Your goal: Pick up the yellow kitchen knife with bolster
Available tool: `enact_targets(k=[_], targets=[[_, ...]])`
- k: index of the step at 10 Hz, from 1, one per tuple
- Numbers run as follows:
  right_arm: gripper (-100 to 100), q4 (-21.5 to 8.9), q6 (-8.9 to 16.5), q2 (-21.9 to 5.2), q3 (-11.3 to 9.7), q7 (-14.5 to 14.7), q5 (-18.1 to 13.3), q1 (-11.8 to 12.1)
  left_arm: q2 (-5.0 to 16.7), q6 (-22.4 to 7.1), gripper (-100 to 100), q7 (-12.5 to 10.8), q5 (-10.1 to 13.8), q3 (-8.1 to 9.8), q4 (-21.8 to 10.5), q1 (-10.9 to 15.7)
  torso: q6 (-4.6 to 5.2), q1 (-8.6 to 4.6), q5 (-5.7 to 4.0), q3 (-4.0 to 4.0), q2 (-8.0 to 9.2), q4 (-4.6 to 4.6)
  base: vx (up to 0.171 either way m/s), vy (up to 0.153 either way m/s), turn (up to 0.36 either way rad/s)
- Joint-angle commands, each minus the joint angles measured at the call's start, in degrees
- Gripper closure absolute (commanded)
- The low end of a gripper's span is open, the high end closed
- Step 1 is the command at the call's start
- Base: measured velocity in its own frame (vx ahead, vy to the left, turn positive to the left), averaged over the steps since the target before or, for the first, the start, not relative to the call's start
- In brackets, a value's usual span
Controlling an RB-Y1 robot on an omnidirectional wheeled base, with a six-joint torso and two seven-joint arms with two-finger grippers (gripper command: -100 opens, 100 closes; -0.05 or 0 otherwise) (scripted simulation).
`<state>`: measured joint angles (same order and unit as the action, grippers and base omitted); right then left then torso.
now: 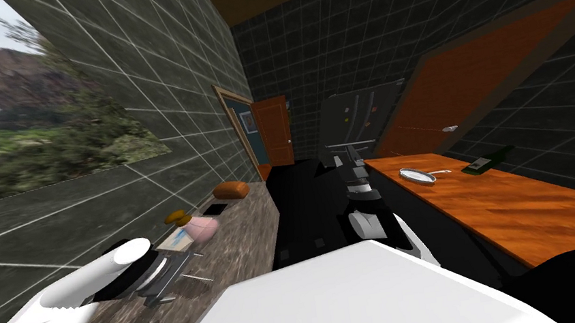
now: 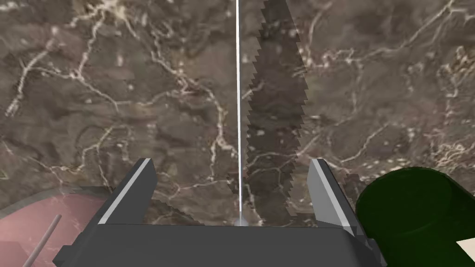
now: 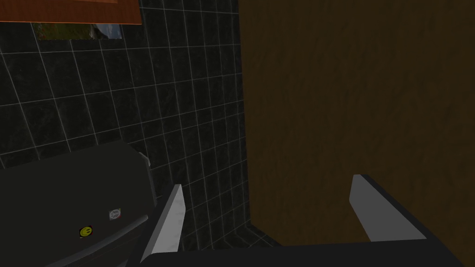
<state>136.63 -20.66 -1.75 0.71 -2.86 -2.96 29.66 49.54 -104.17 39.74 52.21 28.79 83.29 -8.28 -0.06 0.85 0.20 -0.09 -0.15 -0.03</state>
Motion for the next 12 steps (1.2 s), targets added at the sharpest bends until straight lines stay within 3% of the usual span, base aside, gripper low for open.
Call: enact_targets(k=[1,2,3,5,6,10,12], targets=[[0,0.0,0.0,0.0,0.0,0.0,0.0,0.0,0.0,0.0,-100,0.0,0.0,0.0,0.0,0.0,0.0,0.0,0.0,0.0,0.0,0.0,0.011,0.094,-0.029],[0,0.0,0.0,0.01,-0.01,0.0,0.0,0.0,0.09,-0.17,0,0.15,0.03,0.04,-0.08,0.0,-0.01,-0.39,-0.06,0.01,0.02,0.0,0.001,0.019,0.001],[0,0.0,0.0,0.02,-0.01,0.0,0.0,0.0,-0.82,1.51,-100,0.15,-0.8,-0.88,-0.92,0.09,-0.01,-0.68,-0.14,0.02,0.04,0.01,-0.016,0.009,-0.047],[0,0.0,0.0,0.02,-0.02,0.0,0.0,-0.01,-1.05,1.8,-100,0.14,-1.06,-1.22,-1.25,0.26,0.0,-0.85,-0.18,0.09,0.16,0.03,-0.026,-0.001,-0.03],[0,0.0,0.0,0.02,-0.02,0.0,0.0,0.0,-1.12,2.08,100,0.17,-1.12,-1.3,-1.34,0.27,-0.01,-0.86,-0.2,0.08,0.13,0.03,0.0,0.0,0.0],[0,0.0,0.0,0.02,-0.02,0.0,0.0,0.0,-1.08,2.0,100,0.15,-1.12,-1.3,-1.34,0.24,0.01,-0.81,-0.14,0.05,0.07,0.03,0.0,0.0,0.0],[0,0.0,0.0,0.02,-0.02,0.0,0.0,0.0,0.17,1.92,-100,0.07,-1.8,-0.89,-0.35,0.31,0.0,-0.81,-0.14,0.04,0.05,0.02,-0.014,-0.049,0.005]])
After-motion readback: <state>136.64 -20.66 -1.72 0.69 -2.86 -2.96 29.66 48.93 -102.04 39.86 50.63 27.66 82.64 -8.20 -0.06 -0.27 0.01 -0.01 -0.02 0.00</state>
